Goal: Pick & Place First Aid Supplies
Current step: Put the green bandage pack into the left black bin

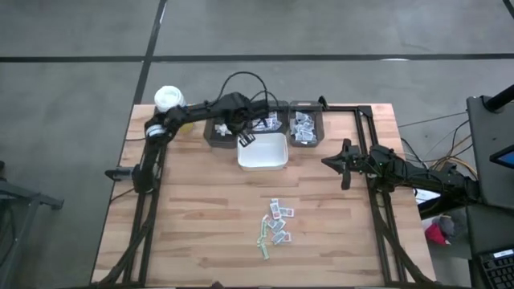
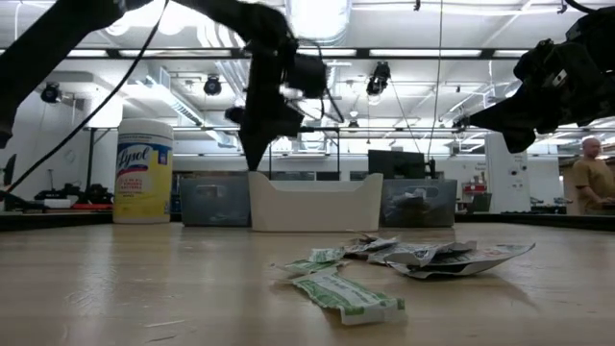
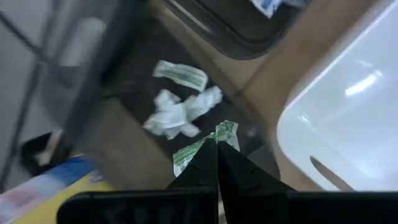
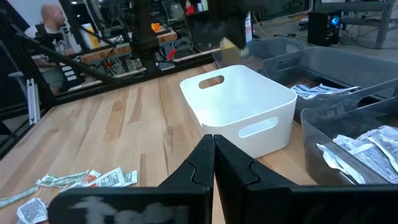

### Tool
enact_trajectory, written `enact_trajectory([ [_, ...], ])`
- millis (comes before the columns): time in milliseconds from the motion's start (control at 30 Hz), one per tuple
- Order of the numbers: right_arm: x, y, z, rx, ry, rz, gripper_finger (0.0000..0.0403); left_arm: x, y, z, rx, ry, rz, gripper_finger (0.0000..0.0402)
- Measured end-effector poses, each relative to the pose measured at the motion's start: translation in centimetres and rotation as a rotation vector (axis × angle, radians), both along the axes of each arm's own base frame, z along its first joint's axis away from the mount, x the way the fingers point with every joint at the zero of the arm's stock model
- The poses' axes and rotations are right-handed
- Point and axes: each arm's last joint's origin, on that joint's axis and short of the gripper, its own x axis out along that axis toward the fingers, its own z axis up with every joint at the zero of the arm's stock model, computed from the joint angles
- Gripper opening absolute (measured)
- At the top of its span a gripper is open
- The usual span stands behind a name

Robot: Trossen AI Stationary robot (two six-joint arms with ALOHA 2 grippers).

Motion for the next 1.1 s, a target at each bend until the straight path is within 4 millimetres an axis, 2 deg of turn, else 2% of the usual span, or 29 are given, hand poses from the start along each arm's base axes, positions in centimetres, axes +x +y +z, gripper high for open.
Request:
enact_trajectory([
  [133, 0.0, 0.0, 0.0, 0.000, 0.000, 0.000, 0.0008, -1.0, 2.1, -2.0, -0.076, -0.070, 0.001, 0.0000],
  [233, 0.0, 0.0, 0.0, 0.000, 0.000, 0.000, 0.0008, -1.8, 2.9, -3.5, -0.088, -0.079, 0.033, 0.0000],
  [433, 0.0, 0.0, 0.0, 0.000, 0.000, 0.000, 0.0008, -2.8, 3.2, -4.6, -0.086, -0.081, 0.044, 0.0002],
  [567, 0.0, 0.0, 0.0, 0.000, 0.000, 0.000, 0.0008, -3.0, 3.1, -5.0, -0.113, -0.070, 0.024, 0.0022],
  [733, 0.0, 0.0, 0.0, 0.000, 0.000, 0.000, 0.0008, -3.2, 3.2, -4.5, -0.120, -0.091, 0.025, 0.0065],
  [867, 0.0, 0.0, 0.0, 0.001, 0.000, 0.000, 0.0008, -3.7, 2.9, -3.0, -0.115, -0.140, 0.045, 0.0097],
  [1000, 0.0, 0.0, 0.0, 0.004, -0.001, -0.001, 0.0008, -3.6, 0.2, 0.1, -0.189, -0.291, 0.007, 0.0109],
  [1100, 0.0, 0.0, 0.0, 0.001, 0.000, 0.000, 0.0008, -2.8, -3.7, 2.6, -0.201, -0.409, -0.084, 0.0109],
])
